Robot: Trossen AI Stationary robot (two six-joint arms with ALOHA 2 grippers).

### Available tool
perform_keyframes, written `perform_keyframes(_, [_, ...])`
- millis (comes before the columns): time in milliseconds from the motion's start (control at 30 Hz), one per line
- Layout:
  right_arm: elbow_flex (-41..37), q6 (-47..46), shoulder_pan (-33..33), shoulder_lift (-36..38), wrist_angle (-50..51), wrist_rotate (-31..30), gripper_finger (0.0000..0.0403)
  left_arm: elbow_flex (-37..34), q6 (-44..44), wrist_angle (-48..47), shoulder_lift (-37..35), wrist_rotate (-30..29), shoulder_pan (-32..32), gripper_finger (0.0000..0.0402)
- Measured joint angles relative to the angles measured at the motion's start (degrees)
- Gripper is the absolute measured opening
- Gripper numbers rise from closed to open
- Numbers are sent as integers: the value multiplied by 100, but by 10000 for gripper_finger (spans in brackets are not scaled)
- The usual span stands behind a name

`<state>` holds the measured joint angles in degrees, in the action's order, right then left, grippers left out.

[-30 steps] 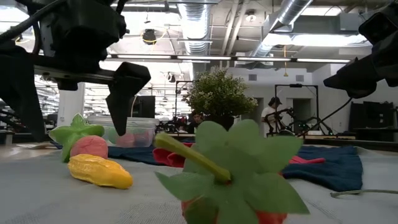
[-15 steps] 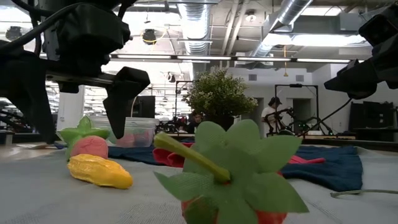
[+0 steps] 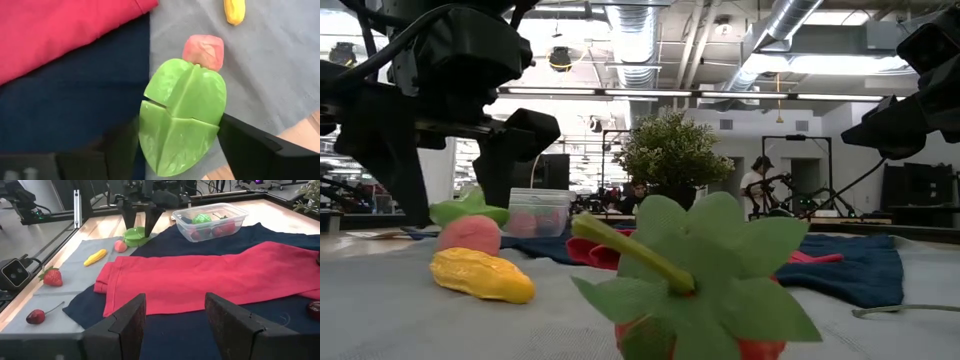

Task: Pick and placing Produce into tupperware
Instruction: Put the green starfruit into the transparent bin

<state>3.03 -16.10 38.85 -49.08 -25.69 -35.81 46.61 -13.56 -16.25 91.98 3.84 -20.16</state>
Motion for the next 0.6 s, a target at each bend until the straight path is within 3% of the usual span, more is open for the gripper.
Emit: perform_keyframes(600, [0,0,0,0,0,2,225,4,430,63,-9,-66,2,148])
